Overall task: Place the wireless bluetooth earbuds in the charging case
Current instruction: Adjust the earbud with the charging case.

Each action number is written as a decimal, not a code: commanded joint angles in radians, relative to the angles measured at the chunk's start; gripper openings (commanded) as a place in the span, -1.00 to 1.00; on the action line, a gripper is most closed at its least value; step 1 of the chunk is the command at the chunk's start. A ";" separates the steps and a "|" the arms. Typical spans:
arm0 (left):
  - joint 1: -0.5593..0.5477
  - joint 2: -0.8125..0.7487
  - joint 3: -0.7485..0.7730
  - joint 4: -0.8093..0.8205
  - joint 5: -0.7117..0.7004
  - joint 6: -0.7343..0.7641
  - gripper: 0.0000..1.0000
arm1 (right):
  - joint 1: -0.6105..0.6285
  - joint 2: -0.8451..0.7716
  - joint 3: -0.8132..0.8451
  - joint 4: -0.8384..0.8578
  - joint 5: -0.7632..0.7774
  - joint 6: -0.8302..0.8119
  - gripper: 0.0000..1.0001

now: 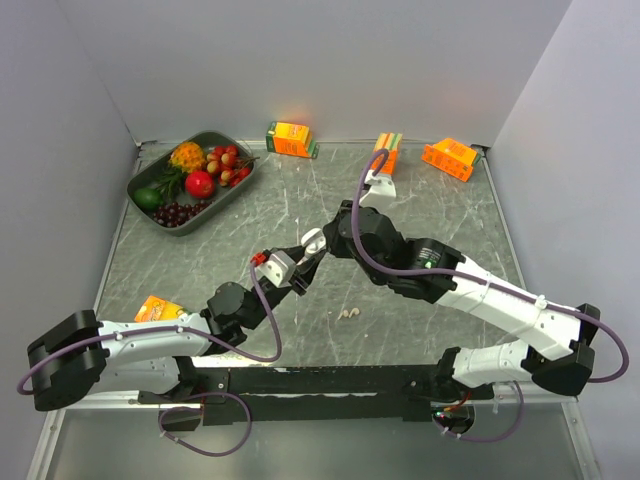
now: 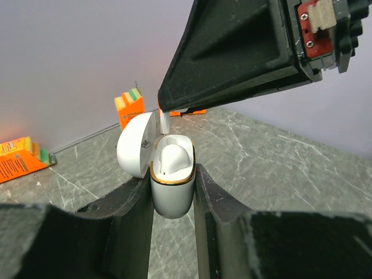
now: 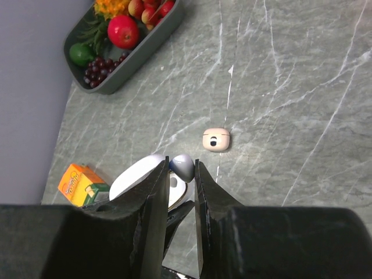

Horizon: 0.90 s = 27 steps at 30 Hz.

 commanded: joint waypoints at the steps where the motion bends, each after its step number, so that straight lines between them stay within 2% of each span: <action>1: -0.011 -0.010 0.042 0.022 -0.010 -0.018 -0.97 | 0.013 0.007 -0.006 0.041 0.020 -0.024 -1.00; 27: -0.010 -0.025 0.061 -0.023 -0.050 -0.041 -0.97 | 0.038 -0.004 -0.036 0.038 0.071 -0.029 -1.00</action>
